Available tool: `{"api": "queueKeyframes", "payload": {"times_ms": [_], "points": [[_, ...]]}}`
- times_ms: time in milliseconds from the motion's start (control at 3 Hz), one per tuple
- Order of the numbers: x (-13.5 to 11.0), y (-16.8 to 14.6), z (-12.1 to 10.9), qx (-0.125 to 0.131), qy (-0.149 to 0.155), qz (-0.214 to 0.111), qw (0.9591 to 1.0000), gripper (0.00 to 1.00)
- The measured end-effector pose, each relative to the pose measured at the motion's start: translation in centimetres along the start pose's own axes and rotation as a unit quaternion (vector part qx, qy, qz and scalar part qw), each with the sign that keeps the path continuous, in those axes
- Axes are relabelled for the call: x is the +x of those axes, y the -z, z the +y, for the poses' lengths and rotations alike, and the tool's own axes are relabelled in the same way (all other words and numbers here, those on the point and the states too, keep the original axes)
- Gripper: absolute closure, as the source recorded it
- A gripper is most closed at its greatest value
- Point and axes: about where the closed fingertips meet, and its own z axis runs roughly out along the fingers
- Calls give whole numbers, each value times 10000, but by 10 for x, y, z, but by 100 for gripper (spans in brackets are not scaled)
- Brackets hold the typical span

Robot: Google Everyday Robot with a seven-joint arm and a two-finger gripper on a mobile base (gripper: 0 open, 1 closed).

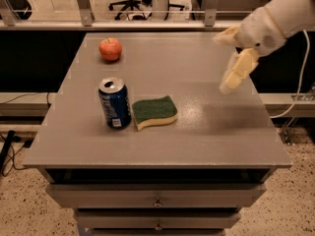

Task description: Move sponge near pepsi can

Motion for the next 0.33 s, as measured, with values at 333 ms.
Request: {"api": "queueKeyframes", "payload": {"times_ms": [333], "points": [[-8,8,-4,98,22,-150,9998,0]]}}
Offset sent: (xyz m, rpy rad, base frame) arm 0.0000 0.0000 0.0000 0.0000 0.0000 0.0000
